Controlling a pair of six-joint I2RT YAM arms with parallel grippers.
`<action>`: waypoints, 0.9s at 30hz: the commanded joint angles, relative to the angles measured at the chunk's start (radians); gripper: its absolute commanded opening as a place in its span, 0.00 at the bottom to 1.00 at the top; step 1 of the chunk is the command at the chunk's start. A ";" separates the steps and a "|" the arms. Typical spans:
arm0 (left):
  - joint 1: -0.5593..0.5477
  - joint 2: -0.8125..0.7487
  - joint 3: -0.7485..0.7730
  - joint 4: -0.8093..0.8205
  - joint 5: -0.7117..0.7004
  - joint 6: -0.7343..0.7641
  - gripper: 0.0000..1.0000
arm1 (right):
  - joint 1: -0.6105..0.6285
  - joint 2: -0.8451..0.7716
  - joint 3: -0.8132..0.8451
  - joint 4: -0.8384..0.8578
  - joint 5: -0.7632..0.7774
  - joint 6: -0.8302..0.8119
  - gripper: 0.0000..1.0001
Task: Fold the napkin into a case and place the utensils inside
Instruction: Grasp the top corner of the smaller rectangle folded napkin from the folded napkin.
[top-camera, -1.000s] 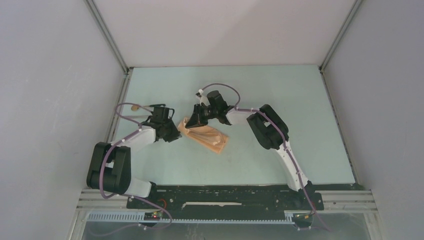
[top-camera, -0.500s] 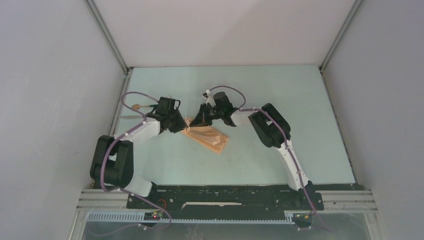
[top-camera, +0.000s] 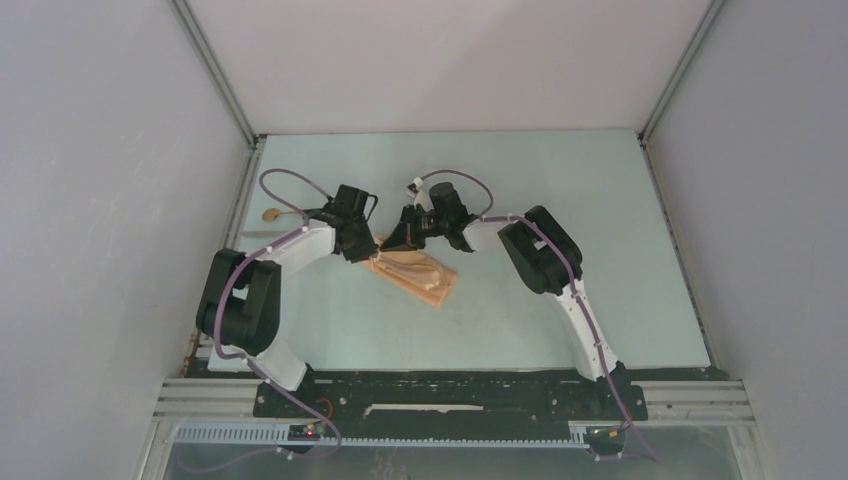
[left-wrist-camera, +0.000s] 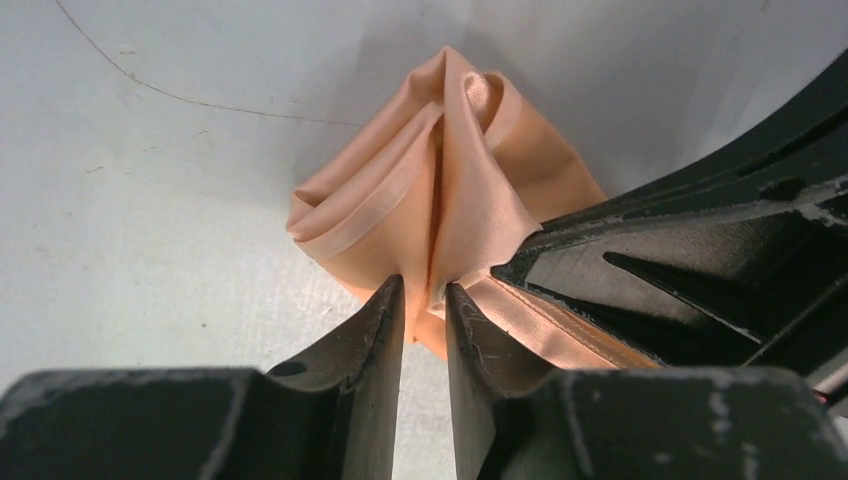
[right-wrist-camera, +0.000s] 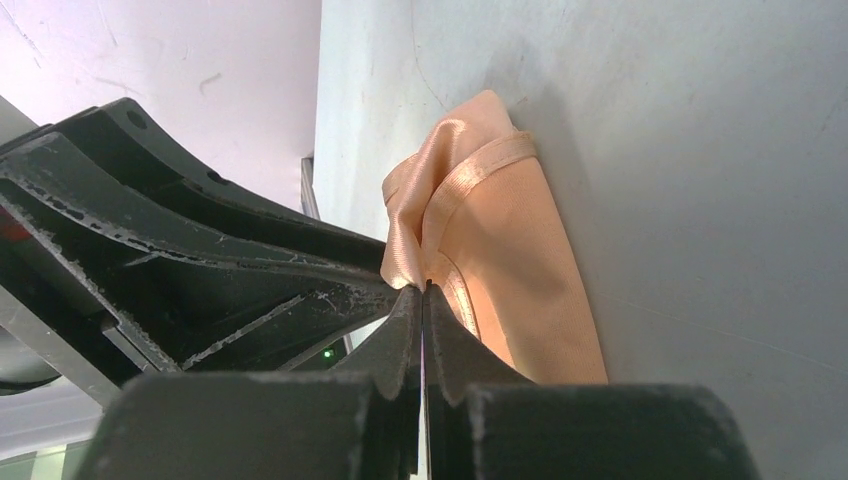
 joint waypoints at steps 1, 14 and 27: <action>-0.020 0.031 0.061 -0.074 -0.108 0.052 0.27 | -0.001 -0.028 0.003 0.029 -0.006 0.005 0.00; -0.046 -0.022 0.016 -0.051 -0.121 0.042 0.32 | -0.003 -0.026 0.001 0.026 -0.012 -0.002 0.00; -0.046 -0.013 0.032 -0.061 -0.146 0.045 0.26 | 0.000 -0.024 0.010 0.024 -0.018 -0.002 0.00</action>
